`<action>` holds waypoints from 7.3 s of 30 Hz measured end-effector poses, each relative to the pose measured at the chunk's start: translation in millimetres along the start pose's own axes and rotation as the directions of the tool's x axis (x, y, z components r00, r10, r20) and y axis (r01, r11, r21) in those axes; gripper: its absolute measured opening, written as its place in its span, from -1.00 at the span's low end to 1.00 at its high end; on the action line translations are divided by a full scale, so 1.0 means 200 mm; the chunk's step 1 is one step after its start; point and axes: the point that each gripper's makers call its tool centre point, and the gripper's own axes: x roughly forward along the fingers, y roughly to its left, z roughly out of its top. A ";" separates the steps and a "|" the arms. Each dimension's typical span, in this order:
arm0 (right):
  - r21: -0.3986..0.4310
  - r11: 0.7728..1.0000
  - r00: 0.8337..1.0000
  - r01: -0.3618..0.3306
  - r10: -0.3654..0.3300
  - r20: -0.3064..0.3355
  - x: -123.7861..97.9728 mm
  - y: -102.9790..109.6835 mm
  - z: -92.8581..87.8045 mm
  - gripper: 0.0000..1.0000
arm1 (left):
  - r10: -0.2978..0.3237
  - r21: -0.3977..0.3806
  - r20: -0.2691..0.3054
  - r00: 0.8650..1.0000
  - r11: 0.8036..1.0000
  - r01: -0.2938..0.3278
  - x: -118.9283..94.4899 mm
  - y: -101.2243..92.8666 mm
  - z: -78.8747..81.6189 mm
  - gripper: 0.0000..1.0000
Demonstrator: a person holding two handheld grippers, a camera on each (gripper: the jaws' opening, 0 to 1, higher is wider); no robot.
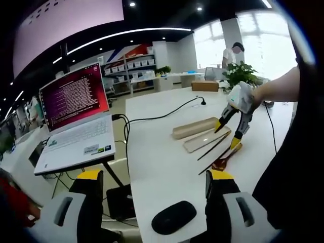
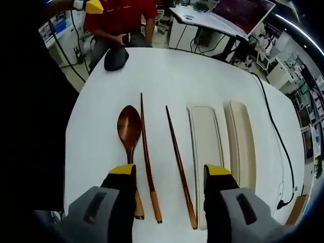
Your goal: Arrange the utensils inside the cutlery case until each visible utensil rests in its matching compartment.
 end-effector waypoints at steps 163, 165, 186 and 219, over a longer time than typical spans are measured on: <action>0.108 0.985 0.927 -0.136 0.165 -0.336 0.20 0.05 0.02 -0.98 | -0.177 0.225 -0.005 0.984 0.959 0.173 0.15 -0.17 0.22 0.65; 0.079 0.987 0.922 -0.138 0.158 -0.353 0.20 0.06 0.02 -0.99 | -0.183 0.227 -0.002 0.983 0.957 0.179 0.16 -0.19 0.23 0.64; 0.030 0.986 0.939 -0.163 0.165 -0.300 0.20 0.06 0.03 -0.99 | -0.106 0.210 -0.027 0.994 0.972 0.109 0.02 -0.16 0.14 0.64; 0.025 0.985 0.924 -0.172 0.170 -0.342 0.20 0.06 0.03 -1.00 | -0.082 0.175 0.017 0.997 0.981 0.077 0.09 -0.08 0.24 0.57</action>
